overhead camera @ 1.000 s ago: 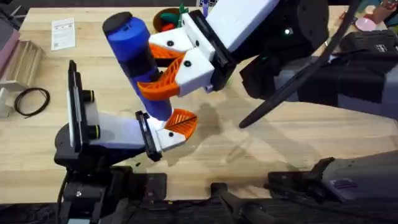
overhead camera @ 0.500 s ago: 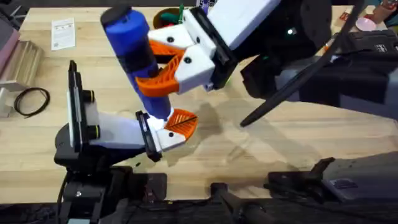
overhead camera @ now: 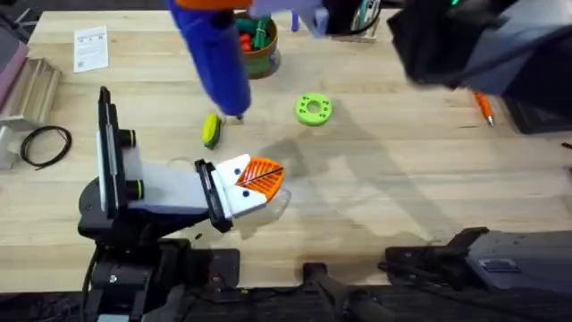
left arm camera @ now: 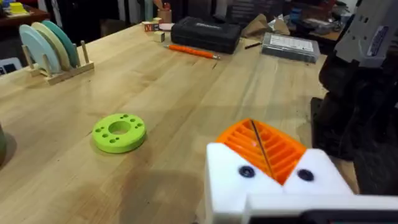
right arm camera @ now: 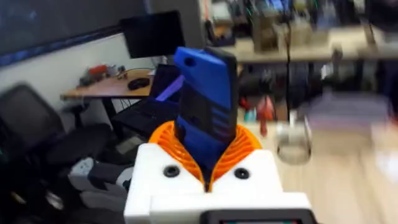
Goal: Pick up the gripper from the table and insert it into the empty holder that is missing its gripper. Then pick up a screw, insert it into the mounting hole, and use the screwdriver to tighten it. Finally, clean up the table by picking up the vegetable and placing it into the bucket.
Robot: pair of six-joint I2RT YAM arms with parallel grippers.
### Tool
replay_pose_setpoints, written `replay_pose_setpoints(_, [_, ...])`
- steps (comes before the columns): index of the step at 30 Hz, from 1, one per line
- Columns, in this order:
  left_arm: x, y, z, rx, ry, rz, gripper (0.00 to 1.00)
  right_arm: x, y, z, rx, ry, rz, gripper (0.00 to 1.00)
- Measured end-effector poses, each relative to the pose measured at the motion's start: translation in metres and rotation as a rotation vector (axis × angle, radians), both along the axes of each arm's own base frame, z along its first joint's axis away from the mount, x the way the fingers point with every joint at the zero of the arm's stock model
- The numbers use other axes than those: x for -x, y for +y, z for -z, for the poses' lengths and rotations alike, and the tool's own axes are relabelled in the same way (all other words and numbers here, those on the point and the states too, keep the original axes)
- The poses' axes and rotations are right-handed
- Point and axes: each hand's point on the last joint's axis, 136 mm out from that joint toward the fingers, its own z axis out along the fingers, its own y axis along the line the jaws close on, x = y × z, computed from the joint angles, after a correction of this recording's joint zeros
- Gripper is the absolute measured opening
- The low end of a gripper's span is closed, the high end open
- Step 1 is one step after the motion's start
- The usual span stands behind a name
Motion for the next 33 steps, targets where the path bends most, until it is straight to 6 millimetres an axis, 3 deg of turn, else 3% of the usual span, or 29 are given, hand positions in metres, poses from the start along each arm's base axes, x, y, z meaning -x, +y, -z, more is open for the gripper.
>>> replay_pose_setpoints(6, [0.0, 0.0, 0.0, 0.0, 0.0, 0.0, 0.014, -0.067, -0.016, 0.034, 0.242, 0.275, 0.203, 0.021])
replay_pose_setpoints(10, [0.0, 0.0, 0.0, 0.0, 0.0, 0.0, 0.014, -0.111, -0.052, 0.054, 0.395, 0.343, 0.46, 0.021])
replay_pose_setpoints(14, [0.0, 0.0, 0.0, 0.0, 0.0, -0.001, 0.014, -0.142, -0.096, 0.076, 0.557, 0.271, 0.706, 0.021])
replay_pose_setpoints(19, [-0.001, 0.0, 0.0, -0.001, -0.001, -0.006, 0.014, -0.154, -0.154, 0.125, 0.847, 0.122, 0.866, 0.021])
replay_pose_setpoints(25, [-0.001, 0.001, 0.0, -0.001, -0.001, -0.008, 0.014, -0.157, -0.216, 0.181, 1.202, -0.03, 0.881, 0.021])
replay_pose_setpoints(33, [-0.001, 0.001, 0.0, -0.001, -0.001, -0.008, 0.014, -0.169, -0.257, 0.261, 1.537, -0.133, 0.758, 0.021])
